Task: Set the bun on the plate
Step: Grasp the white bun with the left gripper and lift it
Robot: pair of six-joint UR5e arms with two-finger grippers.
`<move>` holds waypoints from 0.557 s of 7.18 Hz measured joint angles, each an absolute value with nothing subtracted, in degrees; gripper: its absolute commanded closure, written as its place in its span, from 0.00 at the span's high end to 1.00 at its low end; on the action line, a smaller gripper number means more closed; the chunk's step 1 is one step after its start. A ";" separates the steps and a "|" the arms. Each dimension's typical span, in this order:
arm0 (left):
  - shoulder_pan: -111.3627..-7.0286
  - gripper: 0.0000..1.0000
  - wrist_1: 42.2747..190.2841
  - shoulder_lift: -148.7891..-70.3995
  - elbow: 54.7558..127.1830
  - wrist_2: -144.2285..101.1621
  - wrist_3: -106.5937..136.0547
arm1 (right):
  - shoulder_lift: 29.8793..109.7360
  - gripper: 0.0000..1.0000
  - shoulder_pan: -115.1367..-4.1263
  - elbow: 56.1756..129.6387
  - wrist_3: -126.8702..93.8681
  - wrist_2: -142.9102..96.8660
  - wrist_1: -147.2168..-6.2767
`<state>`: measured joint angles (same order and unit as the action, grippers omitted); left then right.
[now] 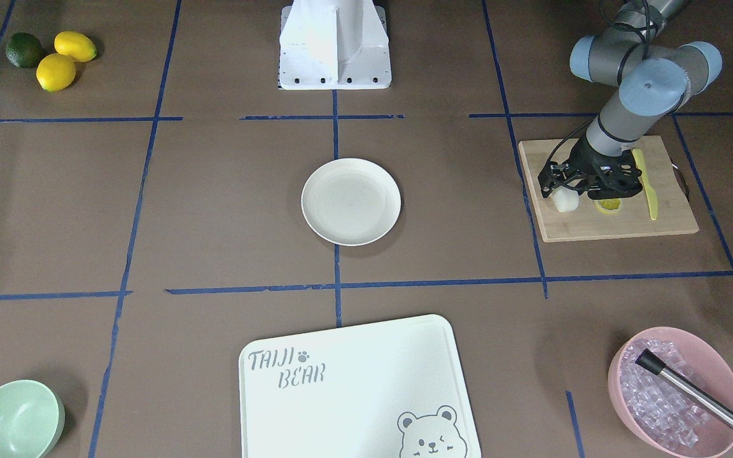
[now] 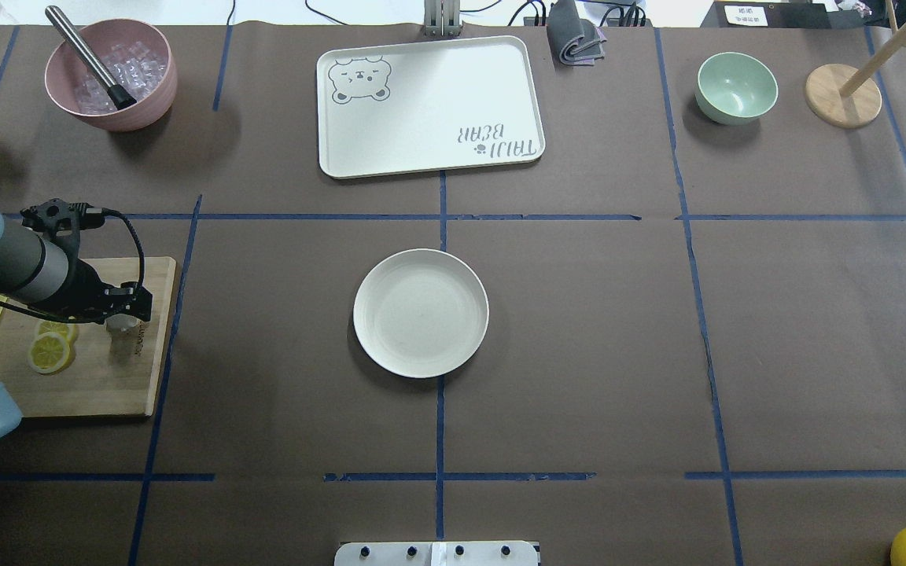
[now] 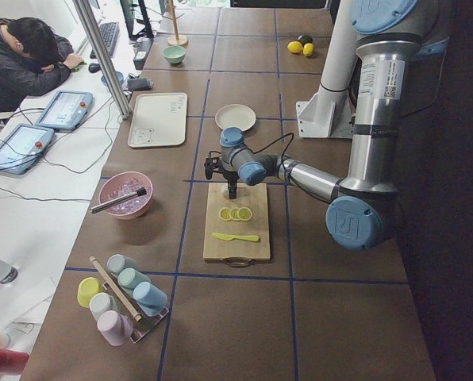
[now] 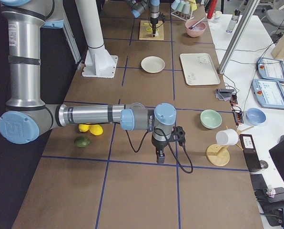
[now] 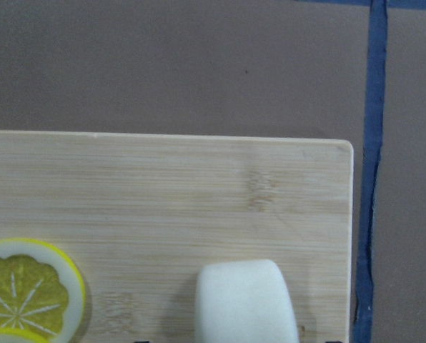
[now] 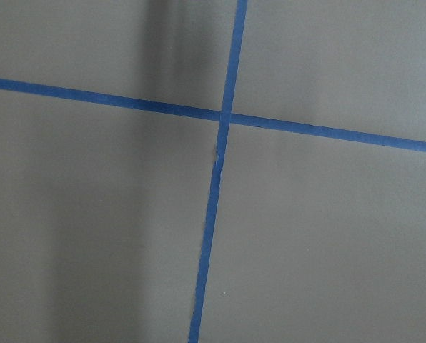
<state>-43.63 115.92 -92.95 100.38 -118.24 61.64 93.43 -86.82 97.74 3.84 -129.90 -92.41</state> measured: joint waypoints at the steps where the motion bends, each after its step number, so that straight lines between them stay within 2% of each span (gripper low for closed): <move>1: -43.61 0.18 115.87 -93.02 100.74 -118.22 61.93 | 93.43 1.00 -86.81 97.73 3.84 -129.90 -92.40; 4: -43.59 0.17 115.63 -95.79 102.72 -118.19 67.41 | 93.43 1.00 -86.81 97.73 3.78 -129.88 -92.41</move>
